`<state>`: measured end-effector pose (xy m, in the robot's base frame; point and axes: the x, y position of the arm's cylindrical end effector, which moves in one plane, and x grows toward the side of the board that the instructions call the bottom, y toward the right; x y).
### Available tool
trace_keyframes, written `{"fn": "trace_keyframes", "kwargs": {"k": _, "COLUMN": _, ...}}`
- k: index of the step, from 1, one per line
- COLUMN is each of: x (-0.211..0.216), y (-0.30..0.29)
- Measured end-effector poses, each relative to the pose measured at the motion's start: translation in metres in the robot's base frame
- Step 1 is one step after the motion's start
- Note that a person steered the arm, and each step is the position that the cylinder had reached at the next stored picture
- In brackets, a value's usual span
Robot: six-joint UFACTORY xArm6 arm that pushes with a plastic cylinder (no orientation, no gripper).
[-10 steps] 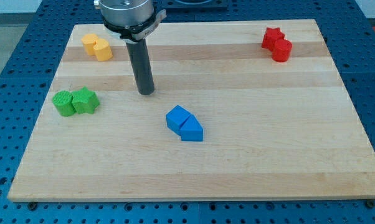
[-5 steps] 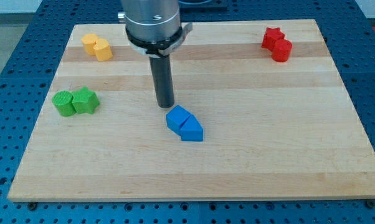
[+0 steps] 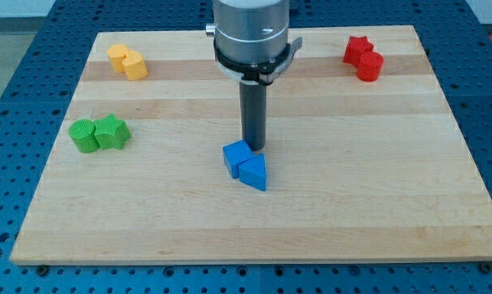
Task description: Separate blue triangle from blue cube
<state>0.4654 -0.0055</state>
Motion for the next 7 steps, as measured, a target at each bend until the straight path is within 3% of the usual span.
{"fn": "trace_keyframes", "kwargs": {"k": 3, "x": 0.078, "y": 0.000}}
{"fn": "trace_keyframes", "kwargs": {"k": 5, "x": 0.081, "y": 0.000}}
{"fn": "trace_keyframes", "kwargs": {"k": 7, "x": -0.015, "y": 0.036}}
